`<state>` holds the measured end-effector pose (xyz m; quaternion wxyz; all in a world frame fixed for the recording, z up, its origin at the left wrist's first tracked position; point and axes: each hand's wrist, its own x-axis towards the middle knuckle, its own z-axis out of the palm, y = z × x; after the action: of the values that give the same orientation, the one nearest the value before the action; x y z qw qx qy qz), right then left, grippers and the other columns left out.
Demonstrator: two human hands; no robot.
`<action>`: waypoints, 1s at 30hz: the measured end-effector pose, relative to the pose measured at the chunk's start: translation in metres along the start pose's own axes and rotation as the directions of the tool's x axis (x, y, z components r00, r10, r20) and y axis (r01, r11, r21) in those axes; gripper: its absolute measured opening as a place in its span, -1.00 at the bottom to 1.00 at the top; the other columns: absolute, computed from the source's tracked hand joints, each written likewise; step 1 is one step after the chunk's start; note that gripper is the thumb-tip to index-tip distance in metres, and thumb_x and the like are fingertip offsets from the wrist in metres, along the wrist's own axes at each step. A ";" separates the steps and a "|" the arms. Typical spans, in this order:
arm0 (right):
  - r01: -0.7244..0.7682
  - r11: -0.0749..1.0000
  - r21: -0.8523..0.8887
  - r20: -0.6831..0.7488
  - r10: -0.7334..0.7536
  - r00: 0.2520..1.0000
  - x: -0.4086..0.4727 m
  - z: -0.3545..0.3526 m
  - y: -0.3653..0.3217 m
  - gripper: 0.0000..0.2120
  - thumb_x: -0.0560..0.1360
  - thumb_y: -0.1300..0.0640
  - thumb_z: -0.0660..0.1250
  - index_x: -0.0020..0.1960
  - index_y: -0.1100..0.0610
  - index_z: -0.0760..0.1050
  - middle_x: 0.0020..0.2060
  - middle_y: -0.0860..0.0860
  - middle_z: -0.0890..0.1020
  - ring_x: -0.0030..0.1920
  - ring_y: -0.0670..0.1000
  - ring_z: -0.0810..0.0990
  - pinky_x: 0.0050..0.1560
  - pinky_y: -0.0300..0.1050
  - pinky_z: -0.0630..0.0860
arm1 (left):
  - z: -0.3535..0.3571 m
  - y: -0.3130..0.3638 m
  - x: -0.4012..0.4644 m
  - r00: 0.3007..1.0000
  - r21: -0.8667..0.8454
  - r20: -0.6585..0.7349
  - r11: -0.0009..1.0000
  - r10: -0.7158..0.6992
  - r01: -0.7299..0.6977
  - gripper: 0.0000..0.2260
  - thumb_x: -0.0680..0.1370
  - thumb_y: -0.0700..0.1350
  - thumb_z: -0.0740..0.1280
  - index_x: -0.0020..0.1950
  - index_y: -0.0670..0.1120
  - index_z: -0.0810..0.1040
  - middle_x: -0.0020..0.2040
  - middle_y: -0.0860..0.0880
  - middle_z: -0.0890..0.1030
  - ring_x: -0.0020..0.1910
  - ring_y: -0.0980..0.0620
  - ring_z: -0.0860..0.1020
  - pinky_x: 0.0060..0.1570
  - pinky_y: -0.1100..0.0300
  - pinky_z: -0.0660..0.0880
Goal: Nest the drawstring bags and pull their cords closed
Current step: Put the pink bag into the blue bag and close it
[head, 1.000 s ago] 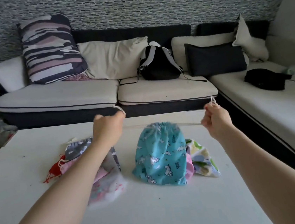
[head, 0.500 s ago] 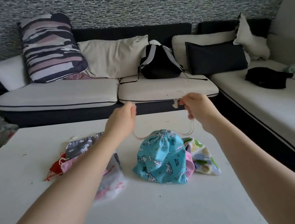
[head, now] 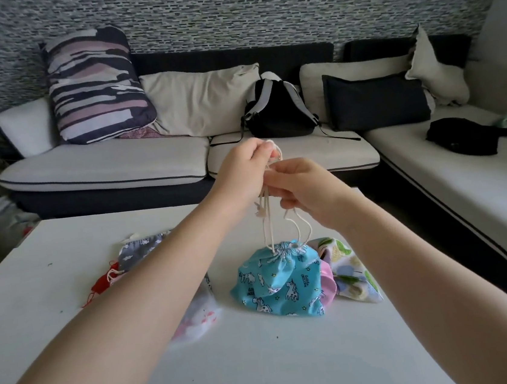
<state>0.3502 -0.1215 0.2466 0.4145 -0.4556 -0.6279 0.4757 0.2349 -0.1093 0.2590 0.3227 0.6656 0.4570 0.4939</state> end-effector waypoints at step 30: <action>-0.240 0.954 0.179 -0.068 0.256 0.964 0.006 0.004 0.000 -0.68 0.62 0.08 0.10 0.26 0.26 0.35 -0.14 0.18 0.60 -0.13 0.14 0.55 -0.03 -0.01 0.47 | 0.010 -0.042 -0.034 0.844 -0.172 0.485 0.921 -0.229 0.349 -0.74 0.63 -0.11 0.09 -0.18 -0.11 0.47 -0.46 0.10 0.42 -0.52 0.19 0.23 -0.49 0.36 0.16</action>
<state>0.3449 -0.1166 0.2463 0.4167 -0.5151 -0.5037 0.5544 0.2294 -0.1254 0.2064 0.5743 0.6386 0.3973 0.3234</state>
